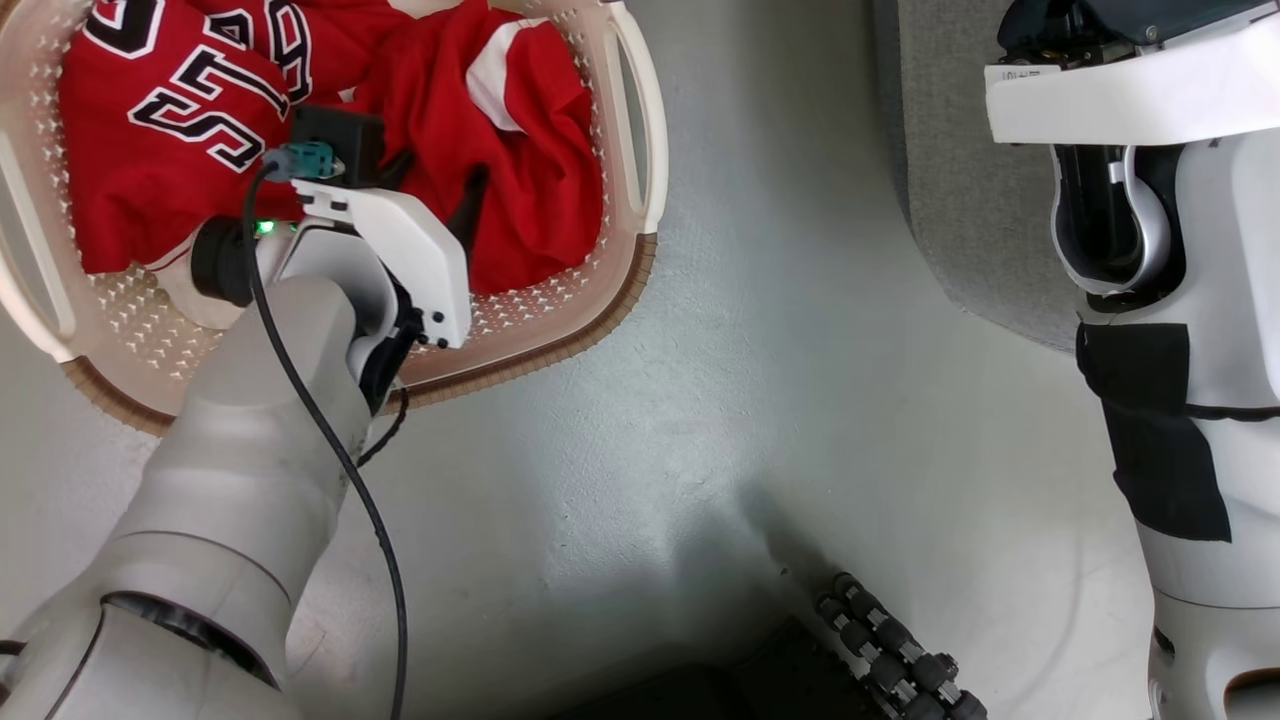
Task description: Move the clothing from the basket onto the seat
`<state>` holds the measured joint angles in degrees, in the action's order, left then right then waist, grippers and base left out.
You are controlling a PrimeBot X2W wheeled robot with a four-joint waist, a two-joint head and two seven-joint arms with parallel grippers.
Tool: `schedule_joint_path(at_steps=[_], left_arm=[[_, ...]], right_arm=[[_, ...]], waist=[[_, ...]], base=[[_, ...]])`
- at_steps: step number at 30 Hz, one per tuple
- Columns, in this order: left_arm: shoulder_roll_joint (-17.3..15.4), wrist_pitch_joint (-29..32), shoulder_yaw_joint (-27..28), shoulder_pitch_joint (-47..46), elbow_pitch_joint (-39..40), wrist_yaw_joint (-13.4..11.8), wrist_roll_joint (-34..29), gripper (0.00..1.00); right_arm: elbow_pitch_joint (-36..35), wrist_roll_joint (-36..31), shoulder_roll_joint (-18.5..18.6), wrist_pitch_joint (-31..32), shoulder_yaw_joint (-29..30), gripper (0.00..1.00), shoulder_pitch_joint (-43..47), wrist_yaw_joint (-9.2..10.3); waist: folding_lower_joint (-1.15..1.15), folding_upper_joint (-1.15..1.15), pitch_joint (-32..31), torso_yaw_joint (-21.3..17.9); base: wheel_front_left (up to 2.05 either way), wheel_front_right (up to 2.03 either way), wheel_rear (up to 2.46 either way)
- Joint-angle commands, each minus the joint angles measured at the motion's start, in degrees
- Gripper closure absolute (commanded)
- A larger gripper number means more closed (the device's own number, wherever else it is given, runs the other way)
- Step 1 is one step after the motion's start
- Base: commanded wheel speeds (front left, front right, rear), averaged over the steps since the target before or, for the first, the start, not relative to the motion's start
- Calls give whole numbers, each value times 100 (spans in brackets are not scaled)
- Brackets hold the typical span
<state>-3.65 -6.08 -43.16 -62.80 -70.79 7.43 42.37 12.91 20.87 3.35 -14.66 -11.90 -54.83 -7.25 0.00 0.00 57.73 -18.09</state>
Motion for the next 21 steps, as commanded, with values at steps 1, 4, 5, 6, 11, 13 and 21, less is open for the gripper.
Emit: schedule_joint_path(at_steps=[1, 4, 5, 6, 11, 13, 21], left_arm=[[-53, 13, 12, -28, -23, 1, -53, 0], [-26, 0, -37, -94, -112, -1, -71, 67], [-17, -17, -62, -105, -128, 0, -80, 100], [-5, -12, -87, -100, -137, 1, -74, 100], [25, -467, -77, -20, -136, 3, 21, 100], [31, -581, -78, 67, -139, 4, 64, 100], [28, -824, -216, 499, 81, 5, 194, 100]], right_arm=[[-192, 36, -46, -34, -8, 0, 263, -24], [-219, 18, -46, -34, 21, 0, 296, -24], [-222, 20, -46, -34, 29, 0, 303, -24], [-222, 21, -46, -34, 38, 0, 313, -24], [-182, 27, -46, -34, 120, 0, 384, -24], [-140, 11, -46, -34, 138, 0, 423, -24], [46, -69, -47, -34, 186, 0, 632, -24]], waist=[[0, 0, 12, -20], [0, 0, 33, -32], [0, 0, 33, -34], [0, 0, 26, -31], [0, 0, -147, 26], [0, 0, -259, 54], [0, 0, -820, 176]], base=[[0, 0, 0], [0, 0, 0], [0, 0, 0], [0, 0, 0], [0, 0, 0], [0, 0, 0], [0, 0, 0]])
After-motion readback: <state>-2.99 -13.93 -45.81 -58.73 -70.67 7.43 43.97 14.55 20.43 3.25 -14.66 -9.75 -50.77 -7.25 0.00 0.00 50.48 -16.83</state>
